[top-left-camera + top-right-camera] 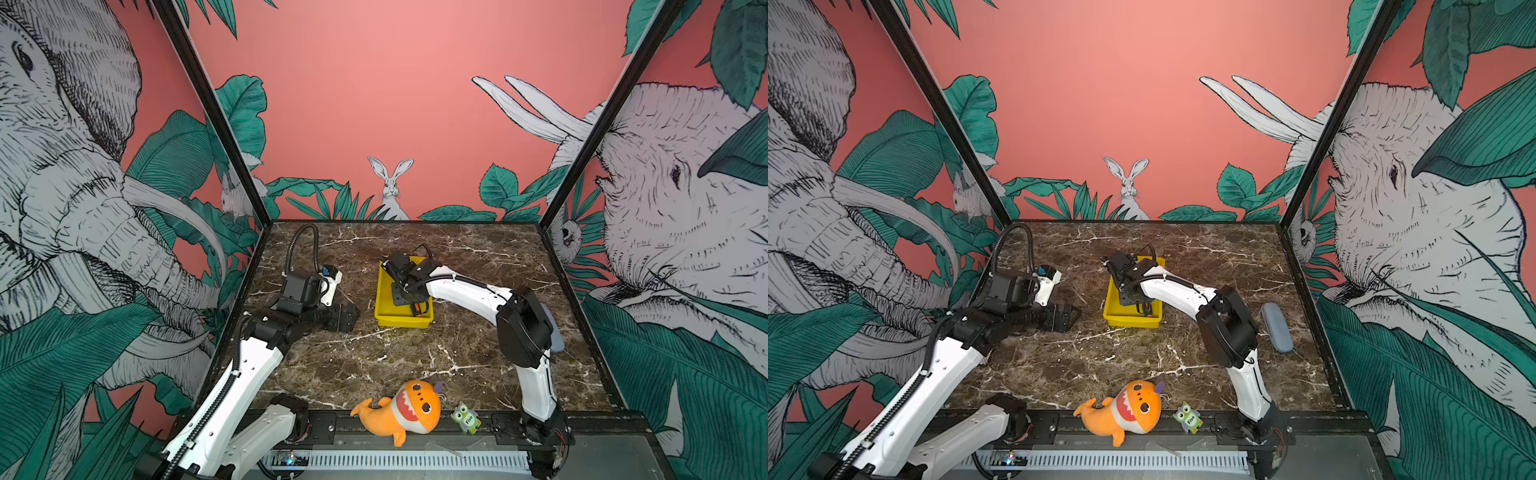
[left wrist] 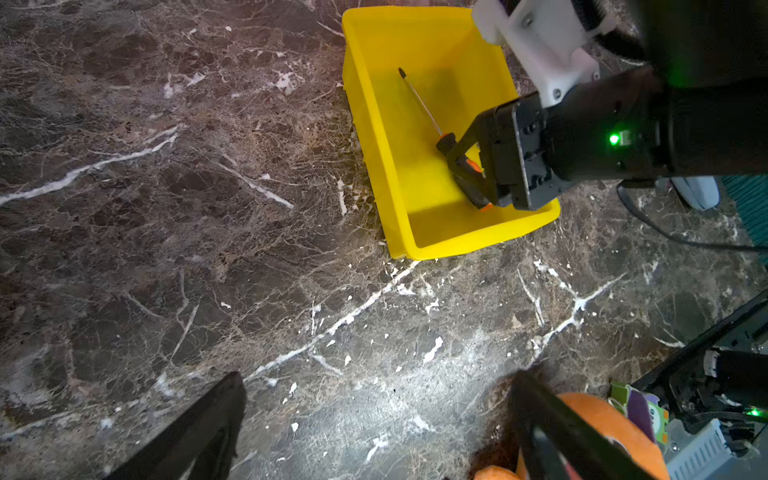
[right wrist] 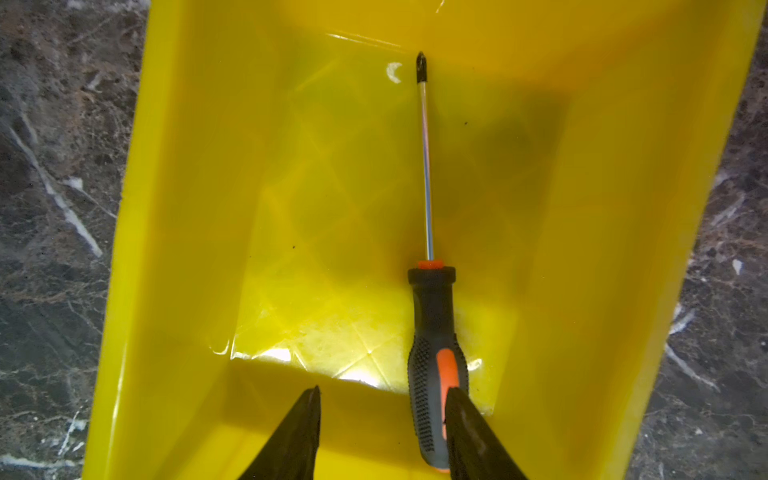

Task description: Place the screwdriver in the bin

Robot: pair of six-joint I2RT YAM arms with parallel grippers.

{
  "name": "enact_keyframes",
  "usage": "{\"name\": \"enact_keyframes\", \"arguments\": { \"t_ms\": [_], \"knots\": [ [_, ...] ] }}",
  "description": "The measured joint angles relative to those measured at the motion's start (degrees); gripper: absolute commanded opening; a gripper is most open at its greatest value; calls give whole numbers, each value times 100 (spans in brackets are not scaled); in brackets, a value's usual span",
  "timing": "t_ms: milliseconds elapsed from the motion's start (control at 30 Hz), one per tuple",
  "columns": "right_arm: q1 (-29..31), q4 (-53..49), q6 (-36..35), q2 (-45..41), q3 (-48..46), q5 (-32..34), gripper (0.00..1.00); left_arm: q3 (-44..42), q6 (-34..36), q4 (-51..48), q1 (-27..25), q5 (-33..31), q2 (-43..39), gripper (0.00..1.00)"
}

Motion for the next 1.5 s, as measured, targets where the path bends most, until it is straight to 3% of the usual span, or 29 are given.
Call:
{"name": "enact_keyframes", "arguments": {
  "t_ms": [100, 300, 533, 733, 900, 1133, 1500],
  "knots": [
    [-13, -35, -177, -382, -122, 66, 58, 0, -125, 83, 0, -31, 0, 99],
    [-214, 105, -509, -2052, -813, 120, 68, 0, -184, 278, 0, -343, -59, 99],
    [-820, -22, -870, -3860, -1639, 42, 75, -153, -116, 769, 0, -603, -328, 100],
    [-1252, -470, -1233, -4822, -2017, 33, 83, -232, -133, 962, 0, -815, -540, 100],
    [-1576, -599, -1438, -5259, -2339, -15, 89, -227, -125, 979, 0, -990, -557, 100],
    [-1958, -682, -1777, -5154, -2323, -186, 99, -179, -140, 866, 0, -1071, -678, 100],
    [-2378, -979, -2151, -5477, -2621, -295, 99, -186, 258, 1047, 0, -1329, -398, 100]
  ]
}}
